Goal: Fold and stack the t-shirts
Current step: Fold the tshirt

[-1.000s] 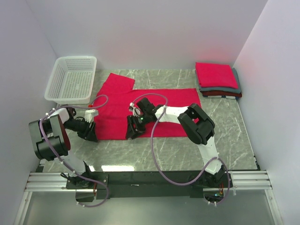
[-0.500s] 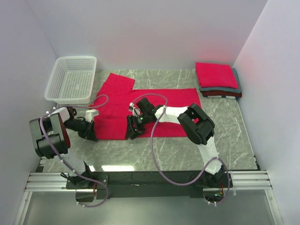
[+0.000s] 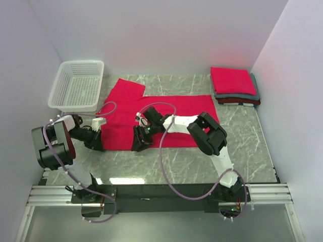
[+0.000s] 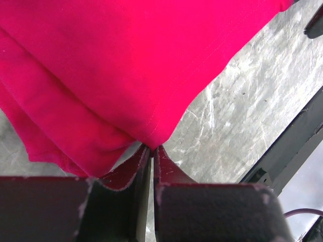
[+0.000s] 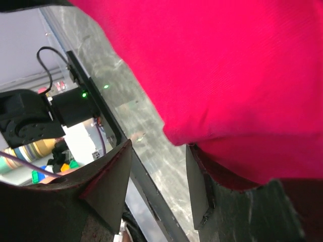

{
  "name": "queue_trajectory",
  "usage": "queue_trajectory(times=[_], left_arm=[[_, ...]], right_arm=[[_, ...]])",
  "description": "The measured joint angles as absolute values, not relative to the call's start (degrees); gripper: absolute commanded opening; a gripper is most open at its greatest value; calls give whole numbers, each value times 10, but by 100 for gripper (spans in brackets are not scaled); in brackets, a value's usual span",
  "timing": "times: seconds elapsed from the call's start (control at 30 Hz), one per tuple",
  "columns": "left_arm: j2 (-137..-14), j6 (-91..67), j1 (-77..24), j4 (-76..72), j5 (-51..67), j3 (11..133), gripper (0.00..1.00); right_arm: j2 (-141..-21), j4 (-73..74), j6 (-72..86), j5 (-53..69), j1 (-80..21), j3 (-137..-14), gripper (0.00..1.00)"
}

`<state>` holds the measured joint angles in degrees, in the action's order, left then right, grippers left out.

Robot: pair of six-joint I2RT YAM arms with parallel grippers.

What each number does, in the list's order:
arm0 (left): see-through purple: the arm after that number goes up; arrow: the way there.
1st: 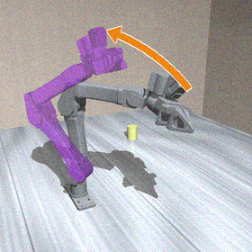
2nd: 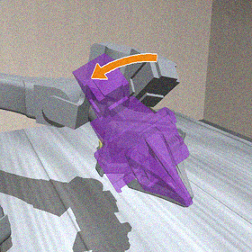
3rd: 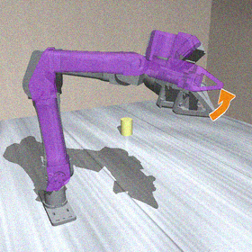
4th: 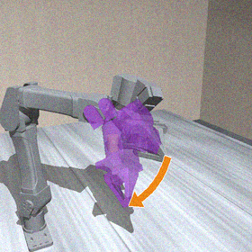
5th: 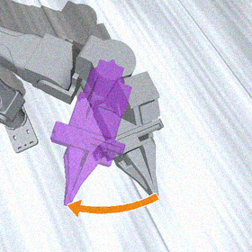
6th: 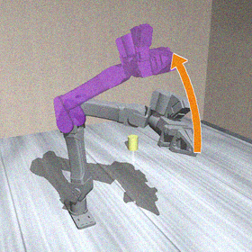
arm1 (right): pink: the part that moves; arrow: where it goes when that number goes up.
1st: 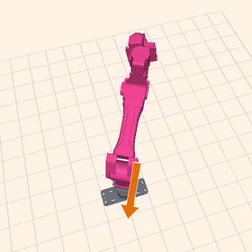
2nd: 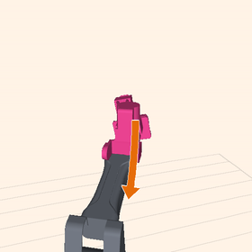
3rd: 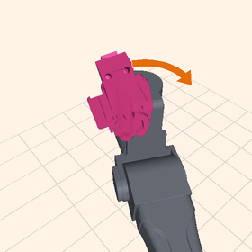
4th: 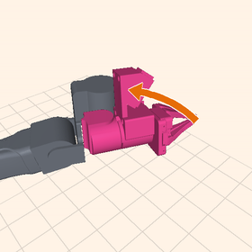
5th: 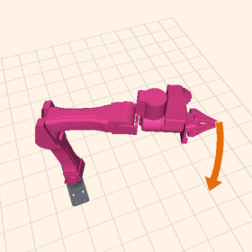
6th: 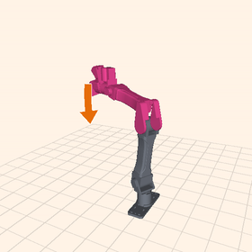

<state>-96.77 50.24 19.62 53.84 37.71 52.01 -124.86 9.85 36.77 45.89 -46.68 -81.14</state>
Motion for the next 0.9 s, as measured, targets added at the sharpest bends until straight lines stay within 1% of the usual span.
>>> queue_trajectory(times=[0.1,0.17,0.27,0.3,0.37,0.4,0.47,0.5,0.53,0.9], left_arm=[[-969,502,196,539,377,520,11],[-969,502,196,539,377,520,11],[-969,503,196,539,377,521,10],[-969,503,196,539,377,521,9],[-969,503,196,541,377,522,7],[-969,503,196,544,377,524,6],[-969,503,196,548,377,528,3],[-969,503,196,552,377,530,1],[-969,503,196,556,377,533,1],[-969,501,195,605,394,608,1]], right_arm=[[-1259,98,375,462,-467,-818,54],[-1260,99,377,462,-467,-820,52],[-1262,98,377,459,-468,-822,40],[-1263,99,378,458,-468,-822,33],[-1267,99,379,457,-468,-823,26],[-1268,99,380,457,-468,-823,19],[-1268,101,379,457,-468,-823,13],[-1268,101,380,457,-468,-823,4],[-1268,101,378,457,-468,-825,0],[-1267,101,375,461,-460,-848,0]])
